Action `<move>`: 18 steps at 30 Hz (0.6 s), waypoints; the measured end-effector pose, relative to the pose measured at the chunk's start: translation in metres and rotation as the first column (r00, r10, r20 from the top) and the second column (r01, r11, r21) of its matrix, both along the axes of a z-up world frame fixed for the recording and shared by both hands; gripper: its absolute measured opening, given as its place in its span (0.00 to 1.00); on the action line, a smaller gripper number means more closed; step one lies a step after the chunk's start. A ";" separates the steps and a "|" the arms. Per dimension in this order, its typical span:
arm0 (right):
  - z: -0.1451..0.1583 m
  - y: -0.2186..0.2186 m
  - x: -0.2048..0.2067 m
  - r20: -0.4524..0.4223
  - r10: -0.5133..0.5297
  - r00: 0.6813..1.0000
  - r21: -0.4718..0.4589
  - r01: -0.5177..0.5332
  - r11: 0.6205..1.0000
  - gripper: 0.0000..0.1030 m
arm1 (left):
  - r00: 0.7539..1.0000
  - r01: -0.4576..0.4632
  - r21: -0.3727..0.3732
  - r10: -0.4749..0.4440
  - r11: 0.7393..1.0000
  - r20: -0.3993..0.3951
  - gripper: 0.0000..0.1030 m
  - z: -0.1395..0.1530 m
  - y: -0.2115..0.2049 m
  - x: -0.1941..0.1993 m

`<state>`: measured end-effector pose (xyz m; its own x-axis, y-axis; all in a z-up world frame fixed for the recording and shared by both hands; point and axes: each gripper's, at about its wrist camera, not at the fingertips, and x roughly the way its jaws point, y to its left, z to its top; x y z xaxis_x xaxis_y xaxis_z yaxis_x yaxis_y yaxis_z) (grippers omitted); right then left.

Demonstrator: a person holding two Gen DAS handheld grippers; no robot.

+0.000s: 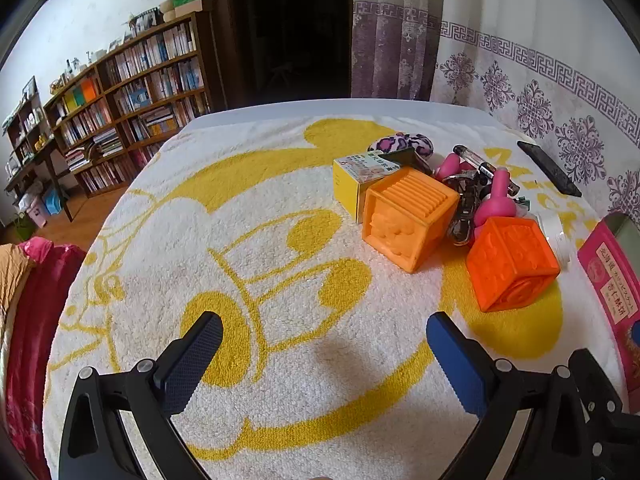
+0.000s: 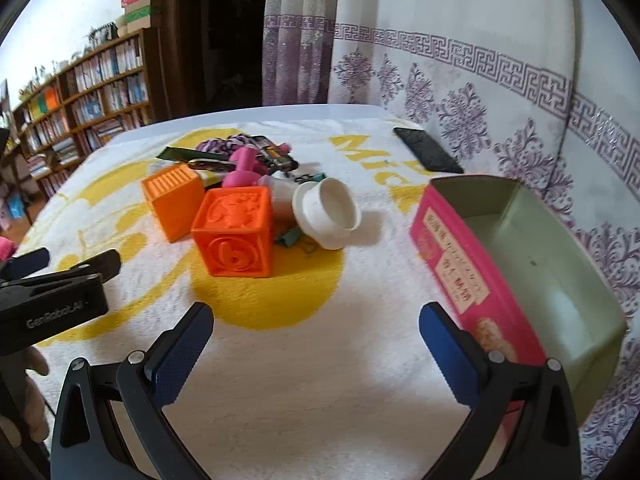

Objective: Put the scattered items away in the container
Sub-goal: 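Move both grippers toward the orange blocks on the towel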

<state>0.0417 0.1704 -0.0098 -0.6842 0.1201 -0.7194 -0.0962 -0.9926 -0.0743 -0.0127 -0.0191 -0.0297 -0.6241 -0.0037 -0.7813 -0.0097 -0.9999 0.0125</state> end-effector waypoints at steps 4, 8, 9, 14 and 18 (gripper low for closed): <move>0.003 0.000 0.002 -0.003 -0.004 1.000 0.003 0.004 1.000 1.00 | 1.000 -0.004 -0.007 0.004 1.000 0.008 1.00 -0.001 0.002 0.000; 0.005 0.004 0.003 -0.002 -0.018 1.000 0.005 0.018 1.000 1.00 | 1.000 -0.005 -0.009 0.005 1.000 0.015 1.00 -0.001 0.004 0.000; 0.006 0.005 0.004 -0.004 -0.023 1.000 0.003 0.023 1.000 1.00 | 1.000 -0.003 -0.009 0.003 1.000 0.016 1.00 -0.001 0.005 0.000; 0.014 0.015 0.011 -0.040 -0.074 0.996 0.021 0.075 0.997 1.00 | 1.000 0.013 -0.021 -0.012 1.000 0.022 1.00 -0.002 0.013 0.004; 0.023 0.030 0.018 -0.082 -0.145 0.986 0.049 0.149 0.988 1.00 | 0.999 0.024 -0.035 -0.024 0.999 0.026 1.00 -0.002 0.021 0.008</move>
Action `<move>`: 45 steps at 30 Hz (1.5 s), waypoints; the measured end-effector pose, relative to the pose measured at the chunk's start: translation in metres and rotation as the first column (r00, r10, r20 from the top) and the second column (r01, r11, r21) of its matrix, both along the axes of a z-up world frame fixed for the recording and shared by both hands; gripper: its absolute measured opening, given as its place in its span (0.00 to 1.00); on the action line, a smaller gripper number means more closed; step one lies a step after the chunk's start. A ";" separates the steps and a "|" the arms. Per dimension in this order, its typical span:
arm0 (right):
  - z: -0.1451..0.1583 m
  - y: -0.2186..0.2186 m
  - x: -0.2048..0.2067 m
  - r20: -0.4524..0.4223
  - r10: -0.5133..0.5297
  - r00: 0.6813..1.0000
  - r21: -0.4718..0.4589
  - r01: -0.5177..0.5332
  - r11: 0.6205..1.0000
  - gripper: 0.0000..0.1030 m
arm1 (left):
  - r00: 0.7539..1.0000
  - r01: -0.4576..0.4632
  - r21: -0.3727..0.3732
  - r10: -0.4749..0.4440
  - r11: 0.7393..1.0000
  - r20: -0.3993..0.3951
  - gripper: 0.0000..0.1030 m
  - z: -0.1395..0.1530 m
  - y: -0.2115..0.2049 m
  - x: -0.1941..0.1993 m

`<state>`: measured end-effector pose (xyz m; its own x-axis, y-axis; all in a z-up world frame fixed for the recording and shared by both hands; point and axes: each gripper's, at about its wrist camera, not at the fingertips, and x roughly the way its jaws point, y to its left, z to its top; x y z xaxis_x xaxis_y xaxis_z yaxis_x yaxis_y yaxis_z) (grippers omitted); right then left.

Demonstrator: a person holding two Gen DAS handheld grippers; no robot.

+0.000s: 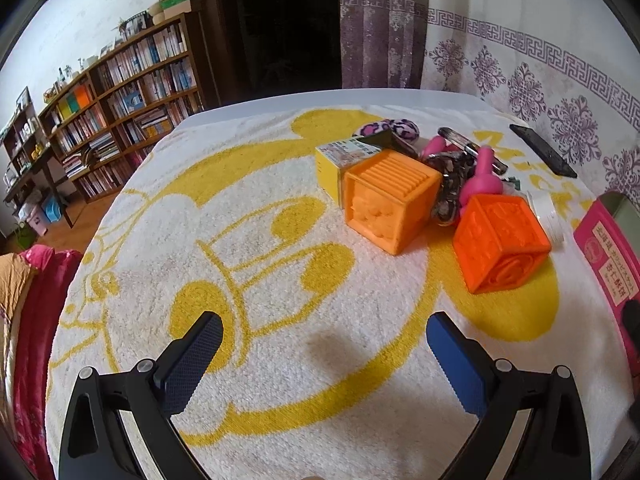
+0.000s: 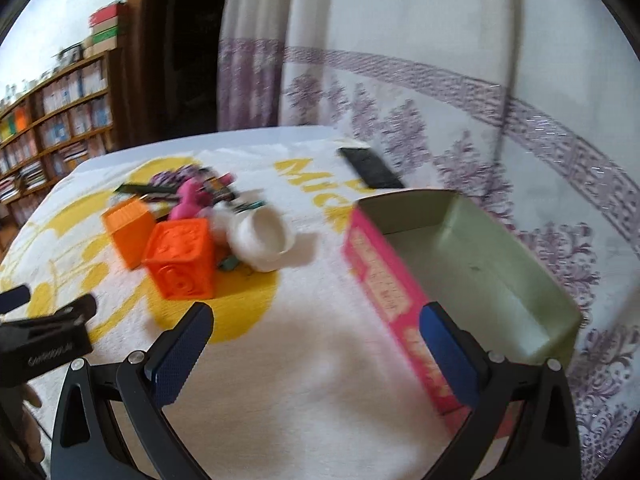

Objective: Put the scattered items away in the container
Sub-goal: 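Move both grippers toward the orange blocks on the towel, then grasp the ribbed orange block with left gripper while right gripper grasps the other orange block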

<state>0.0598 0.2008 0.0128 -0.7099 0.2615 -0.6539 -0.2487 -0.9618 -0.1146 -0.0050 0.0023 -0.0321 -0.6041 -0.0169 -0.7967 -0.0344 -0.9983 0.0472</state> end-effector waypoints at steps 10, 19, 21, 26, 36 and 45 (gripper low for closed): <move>0.003 0.021 0.017 -0.076 0.132 0.988 -0.238 -0.147 0.960 1.00 | 0.998 0.046 0.048 -0.043 0.998 -0.055 1.00 0.011 0.005 -0.003; -0.007 0.001 0.017 -0.106 0.265 0.958 -0.306 -0.285 0.908 1.00 | 0.995 0.083 0.132 -0.073 0.988 -0.072 1.00 0.017 0.000 -0.047; -0.007 -0.003 0.017 -0.108 0.287 0.952 -0.304 -0.307 0.902 1.00 | 0.992 0.108 0.067 -0.103 0.992 -0.077 1.00 0.016 0.010 -0.059; -0.009 -0.012 0.016 -0.105 0.327 0.939 -0.287 -0.344 0.894 1.00 | 0.986 0.148 0.005 -0.148 0.989 -0.071 1.00 0.006 0.021 -0.084; -0.022 -0.018 0.003 -0.064 0.350 0.934 -0.294 -0.353 0.888 1.00 | 0.990 0.137 0.126 -0.139 0.982 0.004 1.00 -0.024 0.013 -0.116; -0.031 -0.023 -0.004 -0.041 0.367 0.929 -0.310 -0.362 0.879 0.91 | 0.988 0.123 0.232 -0.141 0.965 0.064 1.00 -0.036 0.007 -0.124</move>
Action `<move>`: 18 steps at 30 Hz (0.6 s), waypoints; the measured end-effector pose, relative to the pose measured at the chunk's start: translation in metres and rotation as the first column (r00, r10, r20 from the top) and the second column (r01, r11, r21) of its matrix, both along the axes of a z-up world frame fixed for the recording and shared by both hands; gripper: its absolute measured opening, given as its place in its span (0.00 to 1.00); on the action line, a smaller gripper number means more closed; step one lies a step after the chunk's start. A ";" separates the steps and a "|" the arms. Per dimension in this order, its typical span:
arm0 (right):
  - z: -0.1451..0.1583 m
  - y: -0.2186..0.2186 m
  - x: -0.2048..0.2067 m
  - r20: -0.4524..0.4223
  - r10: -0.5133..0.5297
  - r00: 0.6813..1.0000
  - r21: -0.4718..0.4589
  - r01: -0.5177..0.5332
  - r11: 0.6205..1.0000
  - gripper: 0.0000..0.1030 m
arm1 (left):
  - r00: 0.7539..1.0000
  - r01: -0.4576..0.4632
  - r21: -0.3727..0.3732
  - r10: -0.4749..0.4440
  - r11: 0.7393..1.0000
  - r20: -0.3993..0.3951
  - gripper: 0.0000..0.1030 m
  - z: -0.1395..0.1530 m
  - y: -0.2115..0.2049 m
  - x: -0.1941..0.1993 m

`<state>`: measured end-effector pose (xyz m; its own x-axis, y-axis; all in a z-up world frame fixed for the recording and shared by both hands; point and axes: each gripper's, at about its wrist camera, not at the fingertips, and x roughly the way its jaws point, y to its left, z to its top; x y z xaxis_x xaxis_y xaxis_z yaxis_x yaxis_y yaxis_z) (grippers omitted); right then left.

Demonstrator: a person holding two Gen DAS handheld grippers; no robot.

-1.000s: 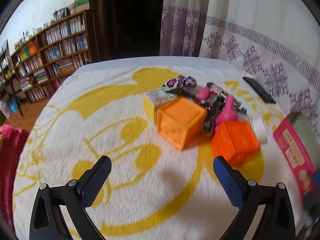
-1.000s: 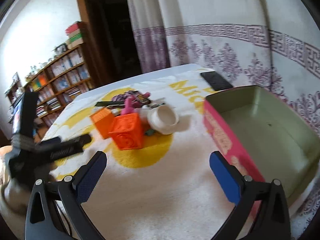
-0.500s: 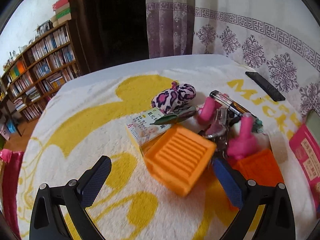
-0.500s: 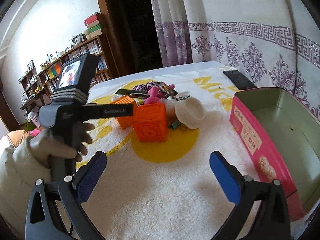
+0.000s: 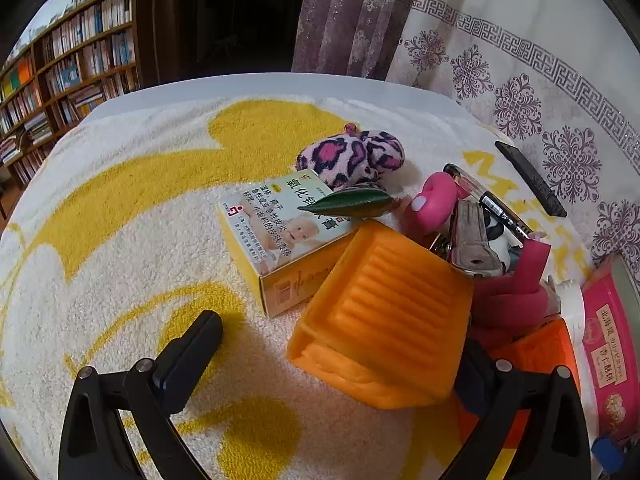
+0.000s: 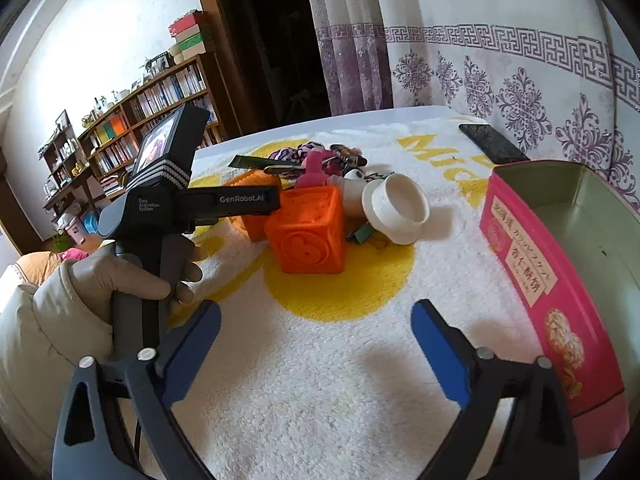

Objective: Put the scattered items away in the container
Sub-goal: 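Grasp the ribbed orange block with left gripper while right gripper grasps the other orange block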

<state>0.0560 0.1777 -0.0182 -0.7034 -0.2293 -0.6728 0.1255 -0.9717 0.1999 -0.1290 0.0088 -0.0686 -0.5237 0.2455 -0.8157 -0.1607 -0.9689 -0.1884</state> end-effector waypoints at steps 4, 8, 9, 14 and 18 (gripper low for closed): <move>-0.002 -0.003 0.001 0.009 0.006 1.000 0.001 -0.006 1.000 0.79 | 1.000 -0.003 0.001 0.003 1.000 -0.001 1.00 0.000 -0.001 0.000; -0.003 -0.002 0.000 0.021 -0.006 1.000 0.008 0.006 1.000 0.70 | 0.999 0.039 0.040 -0.038 0.998 -0.035 0.62 0.008 0.002 0.009; -0.003 -0.001 -0.001 0.025 -0.012 1.000 0.005 0.012 1.000 0.69 | 0.998 0.048 0.039 -0.047 0.998 -0.042 0.63 0.009 0.004 0.013; 0.001 0.002 -0.012 0.036 -0.031 0.999 -0.009 0.031 0.999 0.69 | 0.998 0.031 0.011 -0.030 0.999 -0.055 0.63 0.015 -0.002 0.024; 0.005 -0.003 -0.026 0.026 -0.043 0.999 0.019 0.042 0.999 0.69 | 0.997 0.013 0.029 -0.011 1.000 -0.078 0.62 0.024 -0.016 0.035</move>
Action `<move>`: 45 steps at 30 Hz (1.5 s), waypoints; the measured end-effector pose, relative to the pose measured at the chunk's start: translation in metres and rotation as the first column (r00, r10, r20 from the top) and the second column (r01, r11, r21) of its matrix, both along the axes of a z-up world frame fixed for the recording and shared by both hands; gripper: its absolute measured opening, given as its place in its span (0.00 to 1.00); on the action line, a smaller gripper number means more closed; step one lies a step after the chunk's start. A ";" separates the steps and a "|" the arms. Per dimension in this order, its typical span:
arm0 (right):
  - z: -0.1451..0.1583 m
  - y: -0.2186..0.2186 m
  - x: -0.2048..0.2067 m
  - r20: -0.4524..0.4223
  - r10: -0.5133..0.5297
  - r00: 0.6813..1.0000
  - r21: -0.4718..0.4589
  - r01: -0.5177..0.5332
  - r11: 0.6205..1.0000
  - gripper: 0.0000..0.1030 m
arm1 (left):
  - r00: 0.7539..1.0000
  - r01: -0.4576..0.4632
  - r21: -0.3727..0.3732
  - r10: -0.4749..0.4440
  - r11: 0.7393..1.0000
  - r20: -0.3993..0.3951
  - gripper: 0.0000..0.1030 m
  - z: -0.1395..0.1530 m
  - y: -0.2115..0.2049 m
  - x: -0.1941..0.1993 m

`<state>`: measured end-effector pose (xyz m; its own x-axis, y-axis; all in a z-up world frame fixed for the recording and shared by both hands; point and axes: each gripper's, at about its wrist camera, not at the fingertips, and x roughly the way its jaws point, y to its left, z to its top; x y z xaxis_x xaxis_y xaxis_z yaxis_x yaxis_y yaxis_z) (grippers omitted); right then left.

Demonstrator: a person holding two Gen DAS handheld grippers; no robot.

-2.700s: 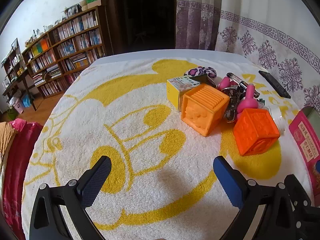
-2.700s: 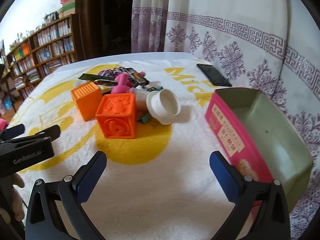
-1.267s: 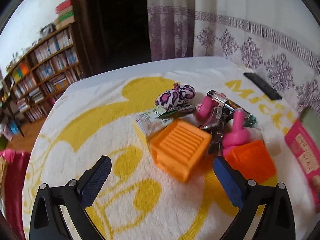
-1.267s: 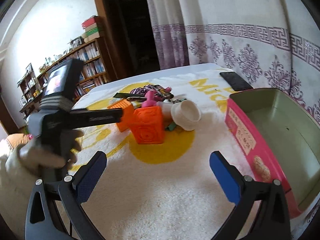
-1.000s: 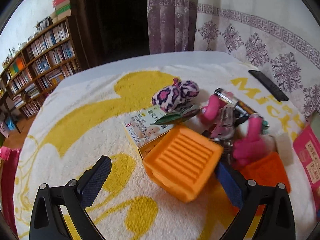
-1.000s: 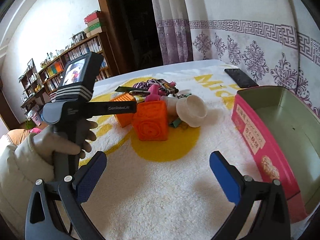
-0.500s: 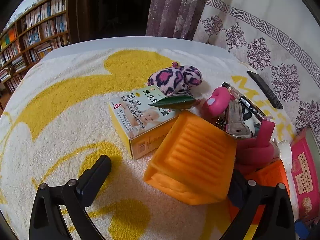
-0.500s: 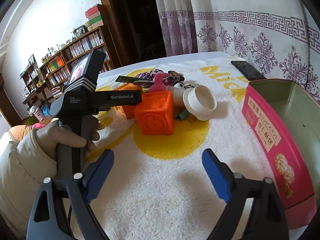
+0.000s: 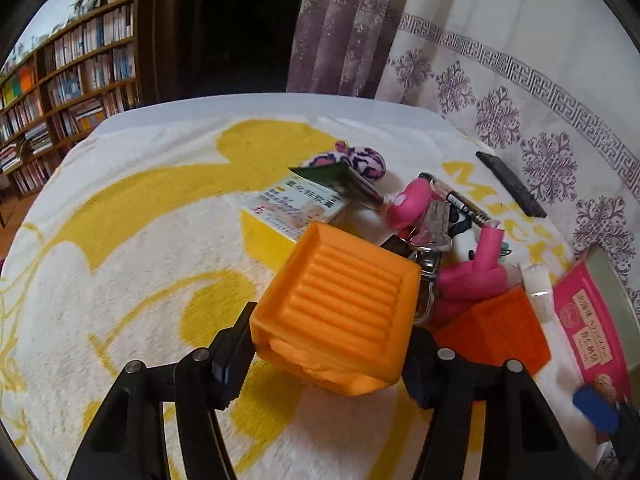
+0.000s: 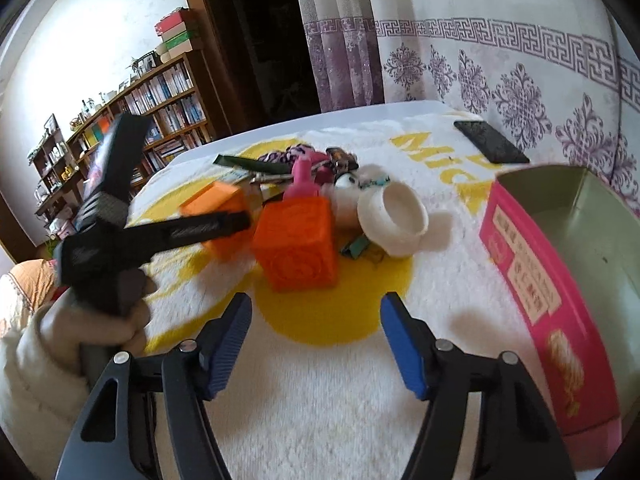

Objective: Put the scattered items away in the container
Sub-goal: 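Grasp the ribbed orange block with left gripper while right gripper grasps the other orange block, then carry both orange blocks into the tin box and open both grippers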

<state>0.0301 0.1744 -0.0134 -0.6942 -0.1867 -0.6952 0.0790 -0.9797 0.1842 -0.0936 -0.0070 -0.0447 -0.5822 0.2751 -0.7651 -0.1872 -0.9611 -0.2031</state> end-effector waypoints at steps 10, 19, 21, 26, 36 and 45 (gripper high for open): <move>-0.010 -0.024 -0.049 0.045 0.025 0.999 0.047 -0.027 0.999 0.75 | 0.998 -0.051 0.028 0.052 0.998 -0.047 0.62 0.013 -0.016 0.012; -0.022 -0.028 -0.065 0.064 0.012 0.998 0.077 -0.017 0.997 0.54 | 0.998 -0.052 0.012 0.052 0.999 -0.047 0.63 0.012 -0.014 0.014; -0.018 -0.024 -0.058 0.053 0.010 0.999 0.054 -0.013 0.998 0.54 | 0.998 -0.050 0.009 0.051 0.999 -0.045 0.63 0.012 -0.013 0.013; 0.000 -0.009 -0.028 0.001 -0.015 1.000 0.000 0.015 1.000 0.54 | 0.998 -0.039 0.000 0.039 0.999 -0.049 0.63 0.012 -0.009 0.016; 0.042 0.048 0.033 -0.127 -0.173 0.977 -0.036 0.170 0.985 0.54 | 0.996 0.028 0.003 -0.027 1.000 -0.080 0.63 0.025 0.016 0.031; 0.055 0.114 0.073 -0.215 -0.408 0.887 0.070 0.430 0.900 0.54 | 0.983 0.155 0.022 -0.152 0.988 -0.102 0.63 0.047 0.070 0.056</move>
<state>0.1029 0.2881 0.0417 -0.8108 0.2224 -0.5414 -0.3213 -0.9423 0.0941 -0.0381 0.0628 0.0026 -0.6040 0.3884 -0.6959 -0.3525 -0.9134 -0.2038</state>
